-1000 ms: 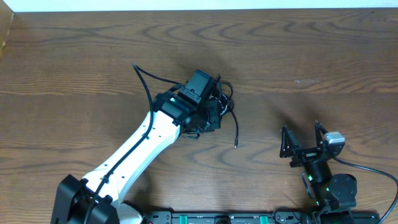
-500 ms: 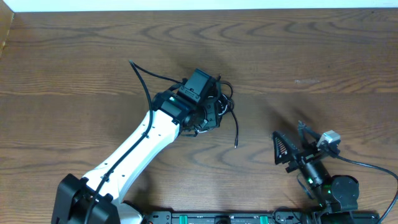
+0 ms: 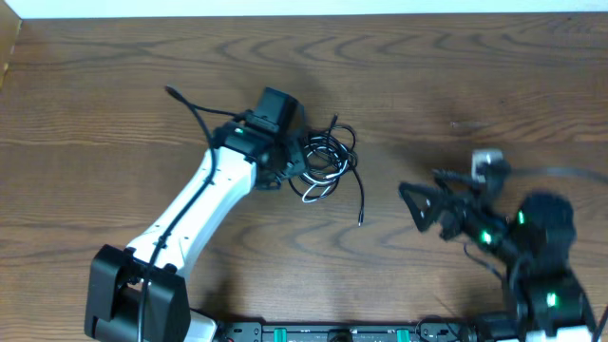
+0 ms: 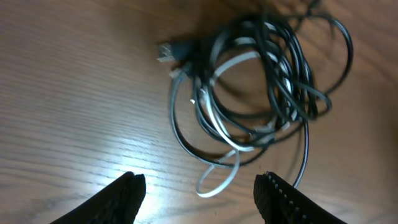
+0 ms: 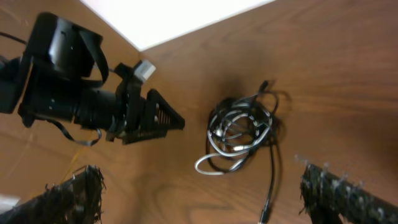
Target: Untangle cables
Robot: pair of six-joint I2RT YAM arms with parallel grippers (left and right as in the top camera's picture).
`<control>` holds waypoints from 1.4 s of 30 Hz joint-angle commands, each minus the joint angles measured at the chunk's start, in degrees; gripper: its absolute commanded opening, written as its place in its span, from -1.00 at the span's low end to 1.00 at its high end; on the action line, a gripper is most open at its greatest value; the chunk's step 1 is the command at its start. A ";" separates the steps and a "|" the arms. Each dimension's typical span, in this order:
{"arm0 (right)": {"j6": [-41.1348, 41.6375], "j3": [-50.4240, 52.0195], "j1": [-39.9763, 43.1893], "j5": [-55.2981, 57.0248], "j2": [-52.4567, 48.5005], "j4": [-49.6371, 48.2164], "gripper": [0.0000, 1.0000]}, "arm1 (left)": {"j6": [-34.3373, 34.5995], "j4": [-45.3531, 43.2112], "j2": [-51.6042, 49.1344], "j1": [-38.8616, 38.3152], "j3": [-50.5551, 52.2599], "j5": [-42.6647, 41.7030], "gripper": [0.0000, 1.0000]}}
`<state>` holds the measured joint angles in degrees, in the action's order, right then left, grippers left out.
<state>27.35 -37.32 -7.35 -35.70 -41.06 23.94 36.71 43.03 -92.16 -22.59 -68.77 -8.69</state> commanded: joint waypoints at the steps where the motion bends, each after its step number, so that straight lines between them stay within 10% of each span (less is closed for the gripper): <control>1: -5.05 -8.17 -0.24 -9.66 -11.80 4.92 0.98 | 1.77 0.13 -0.13 4.24 0.31 0.35 0.23; 7: 0.61 -14.53 -0.22 -28.37 -28.70 -3.78 0.98 | 1.75 1.20 -0.13 11.17 0.31 0.17 0.24; 9: 5.55 -14.53 -0.94 -30.91 -32.09 -7.39 0.82 | 1.73 2.43 -0.13 12.00 0.31 0.22 0.70; 10: 7.85 -14.53 -2.19 -30.56 -34.62 -8.74 0.36 | 1.73 2.82 -0.13 12.39 0.31 0.28 1.00; 14: 10.95 -14.49 -7.30 -23.21 -40.48 -8.94 0.01 | 1.73 2.78 -0.13 12.55 0.31 0.39 1.00; 30: 43.91 -14.49 -26.18 8.39 -57.05 -18.99 0.04 | 1.73 2.78 -0.13 12.55 0.31 0.39 0.99; 39: 47.58 -14.49 -32.65 16.57 -64.70 -28.17 0.04 | 1.73 2.78 -0.13 12.55 0.31 0.39 0.98; 42: 46.75 -14.49 -33.31 18.56 -65.79 -28.48 -0.54 | 1.73 2.78 -0.13 12.55 0.31 0.39 0.98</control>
<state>73.34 -51.05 -40.07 -21.96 -105.69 -4.34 38.17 45.60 -92.16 -10.24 -68.77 -8.64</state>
